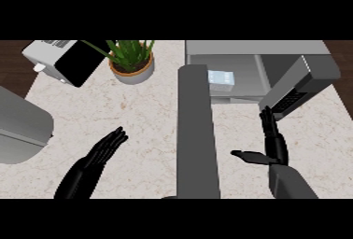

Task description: Pick up the milk, place it into the microwave and close the microwave

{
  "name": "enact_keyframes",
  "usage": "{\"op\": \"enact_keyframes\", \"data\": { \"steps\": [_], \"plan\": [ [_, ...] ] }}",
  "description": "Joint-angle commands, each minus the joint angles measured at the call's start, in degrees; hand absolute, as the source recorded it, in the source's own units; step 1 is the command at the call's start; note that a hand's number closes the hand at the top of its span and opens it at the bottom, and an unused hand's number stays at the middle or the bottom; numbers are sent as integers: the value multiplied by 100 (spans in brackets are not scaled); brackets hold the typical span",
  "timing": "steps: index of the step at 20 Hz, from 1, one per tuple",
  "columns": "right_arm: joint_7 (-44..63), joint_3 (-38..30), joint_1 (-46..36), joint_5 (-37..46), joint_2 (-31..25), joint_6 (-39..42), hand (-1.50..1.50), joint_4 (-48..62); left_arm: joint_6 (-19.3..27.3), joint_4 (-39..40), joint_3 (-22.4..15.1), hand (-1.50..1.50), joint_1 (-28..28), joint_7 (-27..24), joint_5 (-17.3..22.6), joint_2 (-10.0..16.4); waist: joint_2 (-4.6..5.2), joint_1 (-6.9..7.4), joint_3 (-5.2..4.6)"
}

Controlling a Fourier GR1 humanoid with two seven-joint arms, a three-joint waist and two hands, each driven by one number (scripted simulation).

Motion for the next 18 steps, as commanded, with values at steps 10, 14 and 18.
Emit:
{"op": "enact_keyframes", "data": {
  "steps": [10, 14, 18],
  "plan": [
    [-48, 421, 1686, -435, -115, 1440, -150, -2112, -78, 1118, -487, 150, -684, -185, -1251, 229, -28, -154, -17],
    [58, 467, 2281, -706, -182, 1701, -150, -2838, -45, 1157, -1092, 150, -798, -219, -1964, 255, -32, -171, -15],
    [695, 793, 3074, -855, -89, 1697, -150, -4274, -166, 1605, -1310, 150, -1067, 78, -2051, 20, -23, -181, -21]
  ]
}}
